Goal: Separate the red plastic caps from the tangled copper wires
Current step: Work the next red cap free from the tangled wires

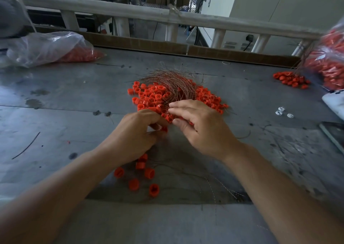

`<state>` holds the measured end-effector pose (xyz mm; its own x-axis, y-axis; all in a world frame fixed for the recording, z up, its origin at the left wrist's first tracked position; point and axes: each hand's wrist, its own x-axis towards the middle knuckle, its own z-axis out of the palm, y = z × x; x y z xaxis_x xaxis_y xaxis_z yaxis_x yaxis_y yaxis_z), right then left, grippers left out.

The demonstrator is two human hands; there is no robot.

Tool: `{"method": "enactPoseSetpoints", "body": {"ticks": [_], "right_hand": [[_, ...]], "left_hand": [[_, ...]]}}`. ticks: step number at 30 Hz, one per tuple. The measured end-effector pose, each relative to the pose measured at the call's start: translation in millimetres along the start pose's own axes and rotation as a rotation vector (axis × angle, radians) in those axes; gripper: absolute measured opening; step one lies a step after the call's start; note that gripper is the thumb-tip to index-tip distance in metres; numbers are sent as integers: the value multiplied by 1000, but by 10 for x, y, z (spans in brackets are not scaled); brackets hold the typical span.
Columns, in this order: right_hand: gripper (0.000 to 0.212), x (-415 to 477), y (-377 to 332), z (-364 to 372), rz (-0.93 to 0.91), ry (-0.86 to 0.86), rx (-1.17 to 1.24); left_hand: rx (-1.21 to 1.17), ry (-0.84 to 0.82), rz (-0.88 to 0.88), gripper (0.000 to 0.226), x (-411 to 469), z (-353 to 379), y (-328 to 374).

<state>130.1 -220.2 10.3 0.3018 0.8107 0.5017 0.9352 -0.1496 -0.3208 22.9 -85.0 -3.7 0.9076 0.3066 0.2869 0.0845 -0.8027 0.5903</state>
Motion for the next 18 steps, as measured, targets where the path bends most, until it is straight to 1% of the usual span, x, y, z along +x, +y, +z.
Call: {"method": "enactPoseSetpoints", "body": {"ticks": [4,7,10,12,18], "right_hand": [[20,-10,-25,-15,-111,168,-7],[17,-10,-27,-29,-144,237,2],[15,-7,-38,-41,-194,273,4],[16,-12,-53,-42,-222,285,6],[18,-19,-60,-49,-253,290,18]], "left_hand": [[8,19,7,16,-4,8,-15],[1,84,80,16,-30,-4,-1],[-70,124,225,18,-61,-26,60],[-105,122,288,17,-72,-30,100],[-138,135,305,17,-58,-61,116]]}}
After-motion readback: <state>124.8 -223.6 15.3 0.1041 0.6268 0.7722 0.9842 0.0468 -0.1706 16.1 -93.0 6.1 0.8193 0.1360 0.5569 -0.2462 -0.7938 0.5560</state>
